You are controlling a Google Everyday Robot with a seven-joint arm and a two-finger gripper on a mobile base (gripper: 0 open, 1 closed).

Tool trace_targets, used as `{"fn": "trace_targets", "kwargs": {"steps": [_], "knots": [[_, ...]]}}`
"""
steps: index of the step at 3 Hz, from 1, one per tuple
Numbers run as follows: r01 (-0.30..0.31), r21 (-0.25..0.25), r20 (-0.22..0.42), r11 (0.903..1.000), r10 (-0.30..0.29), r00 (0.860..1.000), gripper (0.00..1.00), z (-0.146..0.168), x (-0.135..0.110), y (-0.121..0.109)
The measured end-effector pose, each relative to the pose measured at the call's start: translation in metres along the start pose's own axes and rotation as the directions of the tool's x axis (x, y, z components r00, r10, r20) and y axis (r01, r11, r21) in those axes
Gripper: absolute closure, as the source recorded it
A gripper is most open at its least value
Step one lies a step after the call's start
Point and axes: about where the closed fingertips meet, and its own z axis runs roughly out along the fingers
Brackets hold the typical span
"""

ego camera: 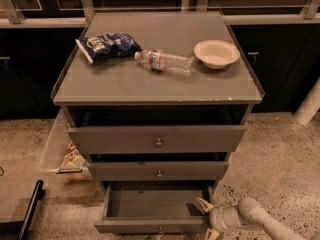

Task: Open bottom drawer

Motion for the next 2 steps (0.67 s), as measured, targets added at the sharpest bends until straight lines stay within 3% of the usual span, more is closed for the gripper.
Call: {"fn": "trace_targets", "kwargs": {"steps": [2], "knots": [[0.135, 0.056, -0.044, 0.9892, -0.133, 0.99, 0.0, -0.056, -0.065, 0.002]]}}
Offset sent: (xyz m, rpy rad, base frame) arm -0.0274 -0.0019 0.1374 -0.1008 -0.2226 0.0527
